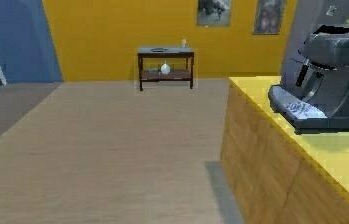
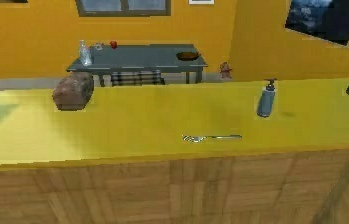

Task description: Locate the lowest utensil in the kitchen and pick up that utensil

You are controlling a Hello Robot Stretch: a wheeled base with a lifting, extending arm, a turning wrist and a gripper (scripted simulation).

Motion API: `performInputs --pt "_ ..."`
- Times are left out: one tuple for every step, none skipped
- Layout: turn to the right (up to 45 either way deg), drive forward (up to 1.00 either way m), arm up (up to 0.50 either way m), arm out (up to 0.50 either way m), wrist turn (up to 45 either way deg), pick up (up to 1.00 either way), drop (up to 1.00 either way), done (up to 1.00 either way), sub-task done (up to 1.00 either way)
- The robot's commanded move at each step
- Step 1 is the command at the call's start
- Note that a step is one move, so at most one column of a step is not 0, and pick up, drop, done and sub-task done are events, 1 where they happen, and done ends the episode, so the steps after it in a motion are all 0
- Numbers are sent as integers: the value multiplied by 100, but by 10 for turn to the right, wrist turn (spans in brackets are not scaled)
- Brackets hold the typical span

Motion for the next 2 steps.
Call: performInputs --pt "0 100 0 0 0 0 0 0 0" --pt "0 100 0 0 0 0 0 0 0"
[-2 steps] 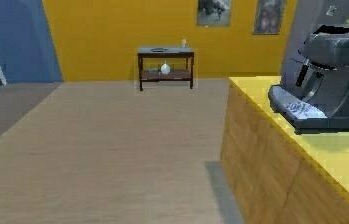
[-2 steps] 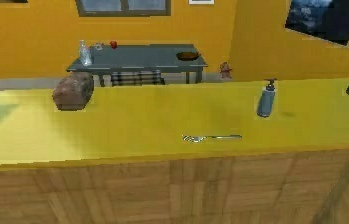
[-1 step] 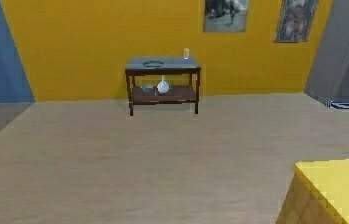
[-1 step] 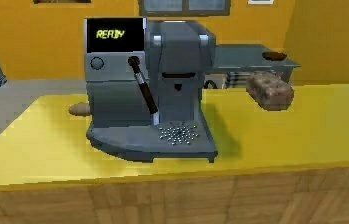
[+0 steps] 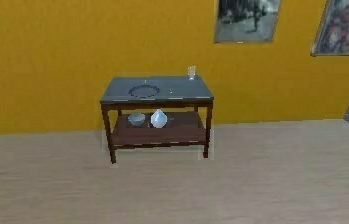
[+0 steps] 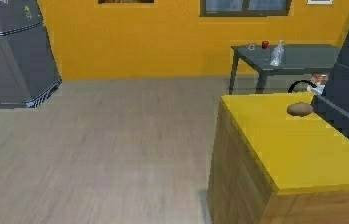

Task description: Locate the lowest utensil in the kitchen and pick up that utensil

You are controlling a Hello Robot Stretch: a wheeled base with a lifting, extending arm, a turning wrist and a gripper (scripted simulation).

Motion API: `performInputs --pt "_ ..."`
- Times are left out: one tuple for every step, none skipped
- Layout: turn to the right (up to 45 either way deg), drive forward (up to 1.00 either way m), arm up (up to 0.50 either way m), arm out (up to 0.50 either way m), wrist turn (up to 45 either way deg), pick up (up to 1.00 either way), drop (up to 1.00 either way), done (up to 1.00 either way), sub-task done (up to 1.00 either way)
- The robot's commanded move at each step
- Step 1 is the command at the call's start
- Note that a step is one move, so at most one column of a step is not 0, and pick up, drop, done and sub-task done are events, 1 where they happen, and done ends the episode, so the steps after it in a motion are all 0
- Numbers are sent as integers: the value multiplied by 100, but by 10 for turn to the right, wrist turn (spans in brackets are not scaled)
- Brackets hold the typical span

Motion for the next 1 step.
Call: performInputs --pt "-120 0 0 0 0 0 0 0 0"
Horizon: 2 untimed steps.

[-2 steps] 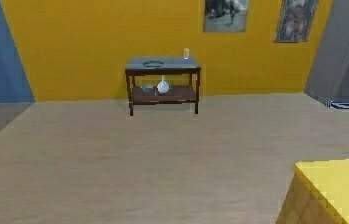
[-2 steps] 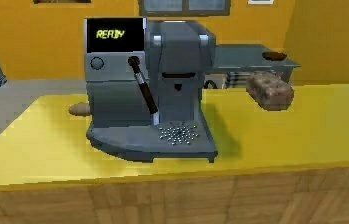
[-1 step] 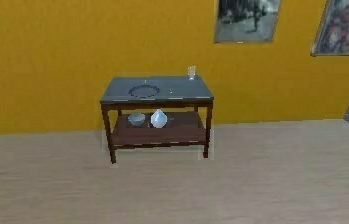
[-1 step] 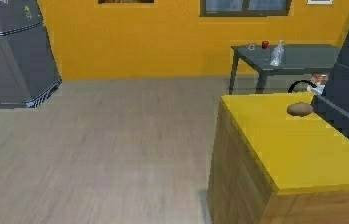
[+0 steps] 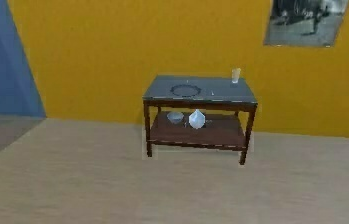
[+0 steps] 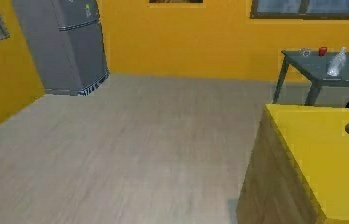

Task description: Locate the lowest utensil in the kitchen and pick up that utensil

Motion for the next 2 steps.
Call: performInputs --pt "0 5 0 0 0 0 0 0 0" --pt "450 0 0 0 0 0 0 0 0"
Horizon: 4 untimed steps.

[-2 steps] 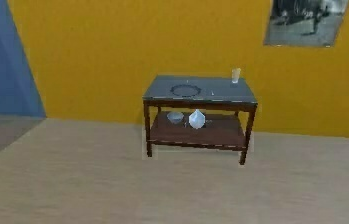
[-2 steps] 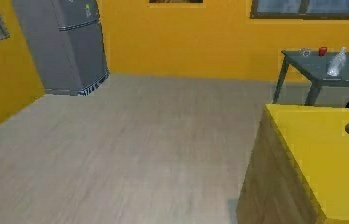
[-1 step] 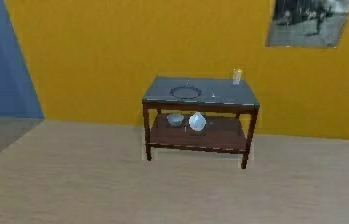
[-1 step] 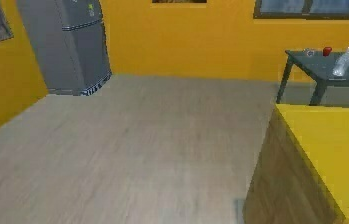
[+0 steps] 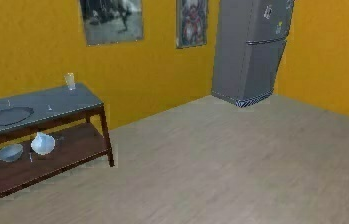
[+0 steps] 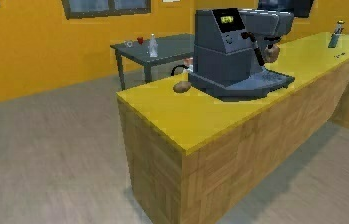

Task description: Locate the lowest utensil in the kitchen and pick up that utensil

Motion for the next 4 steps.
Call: performInputs --pt "30 0 0 0 0 0 0 0 0" --pt "0 20 0 0 0 0 0 0 0" --pt "450 0 0 0 0 0 0 0 0" --pt "30 0 0 0 0 0 0 0 0"
